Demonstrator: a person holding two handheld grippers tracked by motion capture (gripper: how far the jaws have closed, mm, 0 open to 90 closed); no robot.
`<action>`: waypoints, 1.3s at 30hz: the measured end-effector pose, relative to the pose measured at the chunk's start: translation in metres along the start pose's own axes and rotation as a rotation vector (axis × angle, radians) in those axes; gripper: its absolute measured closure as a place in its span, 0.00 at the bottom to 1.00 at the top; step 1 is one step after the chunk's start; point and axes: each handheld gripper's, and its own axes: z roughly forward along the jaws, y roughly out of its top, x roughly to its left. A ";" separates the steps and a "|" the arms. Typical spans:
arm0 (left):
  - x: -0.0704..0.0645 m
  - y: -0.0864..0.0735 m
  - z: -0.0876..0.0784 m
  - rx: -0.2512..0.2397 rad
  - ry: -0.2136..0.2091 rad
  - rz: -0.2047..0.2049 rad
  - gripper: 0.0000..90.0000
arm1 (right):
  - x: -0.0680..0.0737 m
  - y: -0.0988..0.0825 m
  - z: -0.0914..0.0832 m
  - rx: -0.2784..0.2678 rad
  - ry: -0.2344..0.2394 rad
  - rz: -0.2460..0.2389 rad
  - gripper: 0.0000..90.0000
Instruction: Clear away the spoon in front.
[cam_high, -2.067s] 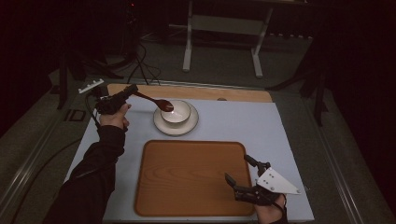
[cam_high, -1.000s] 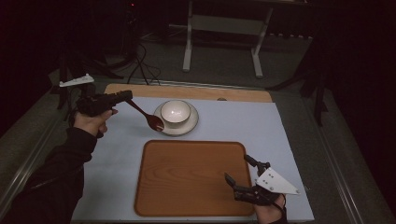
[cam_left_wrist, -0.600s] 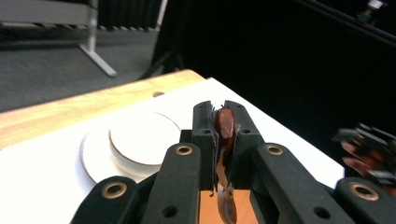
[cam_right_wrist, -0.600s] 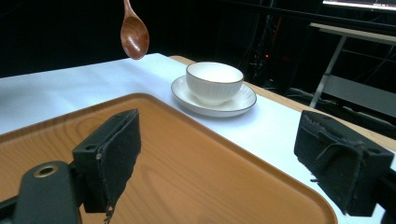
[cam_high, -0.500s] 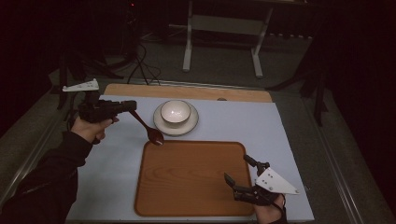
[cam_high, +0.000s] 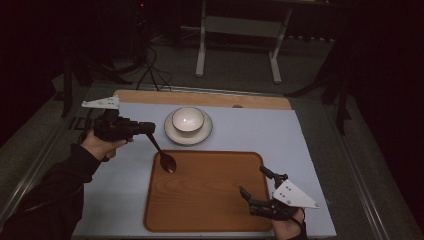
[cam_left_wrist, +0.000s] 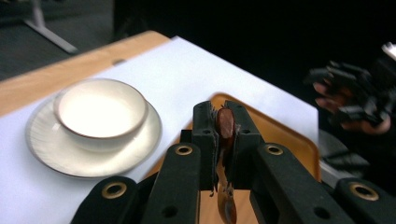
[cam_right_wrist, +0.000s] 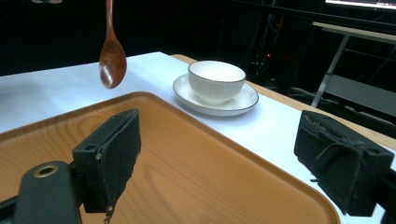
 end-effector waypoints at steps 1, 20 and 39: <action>-0.001 0.000 0.001 0.009 -0.008 0.007 0.93 | 0.000 0.000 0.000 0.000 -0.001 0.000 0.16; -0.016 -0.020 0.047 0.238 -0.226 0.097 0.93 | 0.000 0.000 0.001 0.006 0.006 0.002 0.16; -0.008 -0.038 0.077 0.286 -0.347 0.072 0.93 | 0.000 -0.001 0.002 0.014 0.011 0.002 0.16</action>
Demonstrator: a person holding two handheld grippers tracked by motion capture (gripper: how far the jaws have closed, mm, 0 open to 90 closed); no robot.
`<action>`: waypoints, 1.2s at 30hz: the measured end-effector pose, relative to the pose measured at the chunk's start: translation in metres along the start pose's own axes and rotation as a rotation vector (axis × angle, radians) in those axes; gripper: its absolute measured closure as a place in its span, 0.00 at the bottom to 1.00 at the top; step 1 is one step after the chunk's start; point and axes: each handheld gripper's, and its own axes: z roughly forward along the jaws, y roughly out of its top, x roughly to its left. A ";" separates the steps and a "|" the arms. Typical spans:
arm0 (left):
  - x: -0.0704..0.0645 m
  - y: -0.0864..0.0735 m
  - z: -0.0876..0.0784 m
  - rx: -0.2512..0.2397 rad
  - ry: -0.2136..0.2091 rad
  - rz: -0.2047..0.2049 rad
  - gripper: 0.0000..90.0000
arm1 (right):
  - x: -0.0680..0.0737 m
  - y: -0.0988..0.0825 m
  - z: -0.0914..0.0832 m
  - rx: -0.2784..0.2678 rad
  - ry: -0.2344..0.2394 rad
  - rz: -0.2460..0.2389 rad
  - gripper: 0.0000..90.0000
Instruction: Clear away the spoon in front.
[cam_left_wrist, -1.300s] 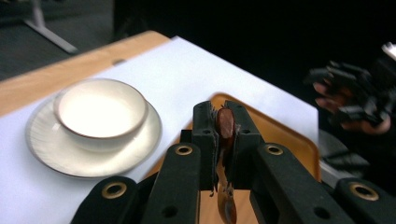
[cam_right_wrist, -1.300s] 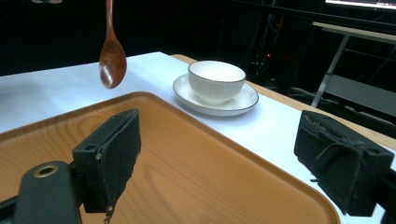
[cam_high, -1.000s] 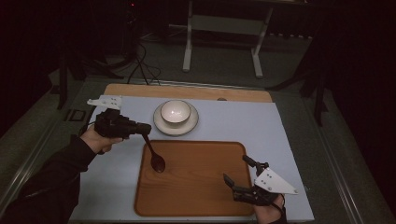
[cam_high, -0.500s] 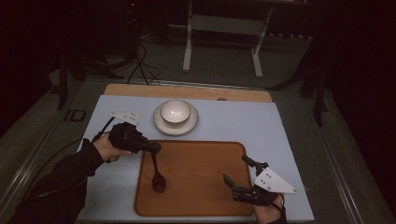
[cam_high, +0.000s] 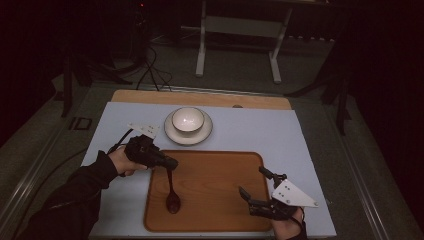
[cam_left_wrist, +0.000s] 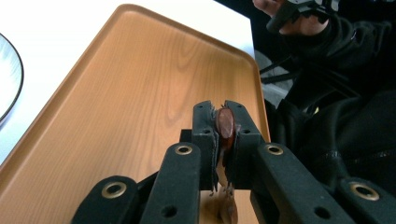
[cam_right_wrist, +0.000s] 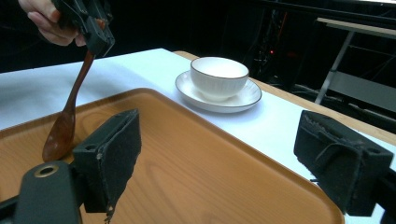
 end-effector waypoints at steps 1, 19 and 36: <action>0.001 -0.001 0.000 -0.013 0.019 0.004 0.93 | 0.000 0.000 0.000 0.000 0.001 0.001 0.16; 0.032 -0.029 0.029 -0.025 0.115 -0.006 0.76 | 0.001 -0.001 0.002 0.009 0.027 0.005 0.16; 0.049 -0.045 0.051 -0.023 0.212 -0.050 0.66 | 0.002 -0.001 0.003 0.017 0.050 0.009 0.16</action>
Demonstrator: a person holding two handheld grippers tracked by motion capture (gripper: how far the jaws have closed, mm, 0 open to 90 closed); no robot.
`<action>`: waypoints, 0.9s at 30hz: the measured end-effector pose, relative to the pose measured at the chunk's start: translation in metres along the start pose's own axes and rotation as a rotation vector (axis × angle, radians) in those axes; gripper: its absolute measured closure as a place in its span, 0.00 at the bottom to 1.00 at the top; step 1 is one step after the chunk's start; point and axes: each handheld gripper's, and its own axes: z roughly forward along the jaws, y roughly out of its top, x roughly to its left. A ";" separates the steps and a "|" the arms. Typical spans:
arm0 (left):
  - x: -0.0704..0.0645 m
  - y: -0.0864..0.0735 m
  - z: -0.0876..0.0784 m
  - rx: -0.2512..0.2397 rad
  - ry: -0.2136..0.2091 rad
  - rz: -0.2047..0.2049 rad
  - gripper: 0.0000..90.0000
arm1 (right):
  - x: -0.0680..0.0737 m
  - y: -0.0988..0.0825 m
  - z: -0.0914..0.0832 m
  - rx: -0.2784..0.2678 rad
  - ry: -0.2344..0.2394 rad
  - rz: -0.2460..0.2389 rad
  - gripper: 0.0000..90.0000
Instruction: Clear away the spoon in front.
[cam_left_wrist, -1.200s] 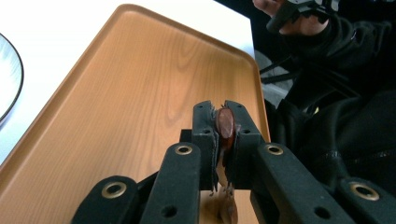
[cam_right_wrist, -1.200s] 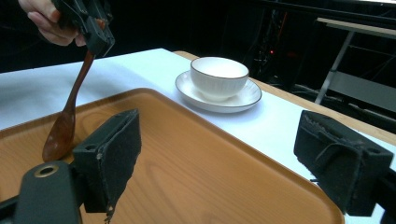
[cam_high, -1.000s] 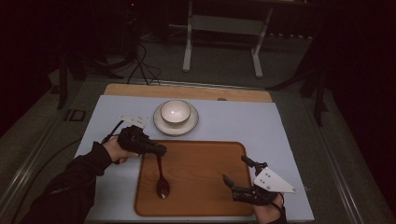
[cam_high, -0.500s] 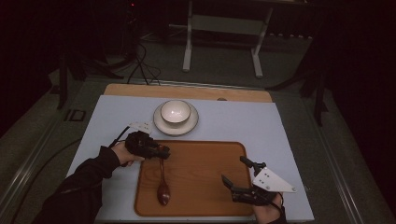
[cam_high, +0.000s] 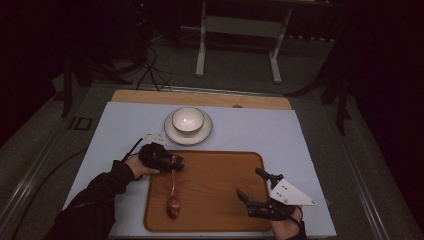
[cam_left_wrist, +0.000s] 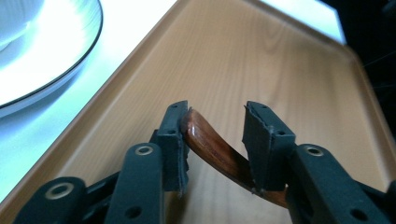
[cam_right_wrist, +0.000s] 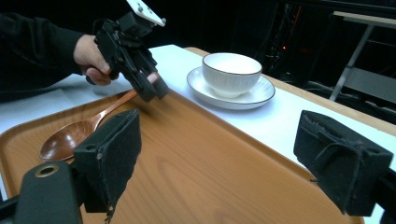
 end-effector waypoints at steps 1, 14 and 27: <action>0.001 -0.001 0.001 0.002 -0.001 -0.005 0.65 | 0.000 0.000 0.000 0.001 0.001 0.000 0.16; 0.009 -0.007 0.008 -0.032 0.108 -0.036 0.60 | 0.000 -0.001 0.001 0.005 0.017 0.005 0.17; -0.006 0.006 -0.017 -0.185 0.059 -0.040 0.29 | 0.000 0.000 0.001 0.001 0.011 -0.002 0.16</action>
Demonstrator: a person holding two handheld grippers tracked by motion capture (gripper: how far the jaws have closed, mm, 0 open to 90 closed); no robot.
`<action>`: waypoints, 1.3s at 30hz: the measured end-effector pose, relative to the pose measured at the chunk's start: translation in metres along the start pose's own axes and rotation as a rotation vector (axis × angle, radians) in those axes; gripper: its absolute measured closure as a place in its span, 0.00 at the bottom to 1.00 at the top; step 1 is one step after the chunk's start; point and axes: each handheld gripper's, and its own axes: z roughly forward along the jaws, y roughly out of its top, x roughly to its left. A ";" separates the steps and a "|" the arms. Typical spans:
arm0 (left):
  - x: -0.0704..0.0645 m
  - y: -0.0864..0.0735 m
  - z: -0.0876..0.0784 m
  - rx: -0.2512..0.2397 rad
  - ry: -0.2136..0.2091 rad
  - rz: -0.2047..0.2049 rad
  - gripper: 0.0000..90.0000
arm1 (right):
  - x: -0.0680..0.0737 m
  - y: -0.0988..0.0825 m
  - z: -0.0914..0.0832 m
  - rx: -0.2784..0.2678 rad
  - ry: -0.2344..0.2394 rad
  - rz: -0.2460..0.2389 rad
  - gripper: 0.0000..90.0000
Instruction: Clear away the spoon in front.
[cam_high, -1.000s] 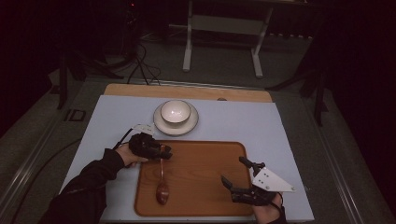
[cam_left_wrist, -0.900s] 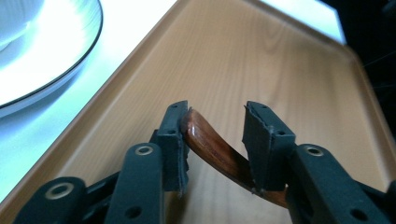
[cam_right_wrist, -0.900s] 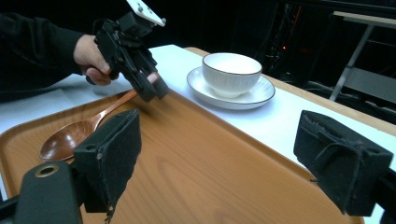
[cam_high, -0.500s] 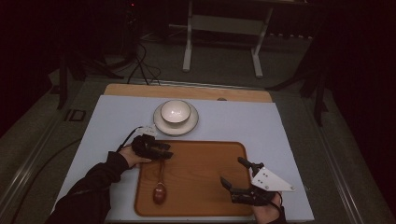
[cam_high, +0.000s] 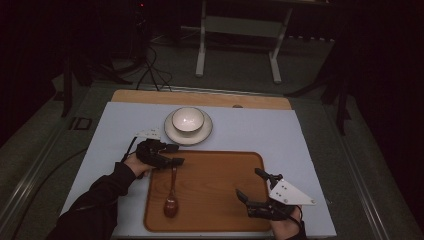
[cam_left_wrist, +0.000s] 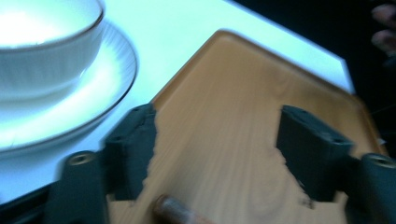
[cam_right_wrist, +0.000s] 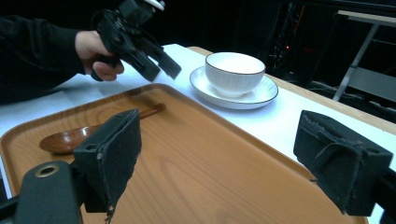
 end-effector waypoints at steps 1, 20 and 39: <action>-0.002 0.002 -0.002 -0.015 -0.002 -0.003 0.27 | 0.000 0.000 0.000 0.000 0.000 0.000 0.16; -0.039 0.019 -0.033 -0.083 0.092 0.024 0.00 | -0.001 0.000 -0.001 0.002 -0.011 0.003 0.16; -0.078 0.012 -0.064 -0.133 0.074 0.068 0.00 | -0.001 0.000 -0.001 0.002 -0.013 0.006 0.16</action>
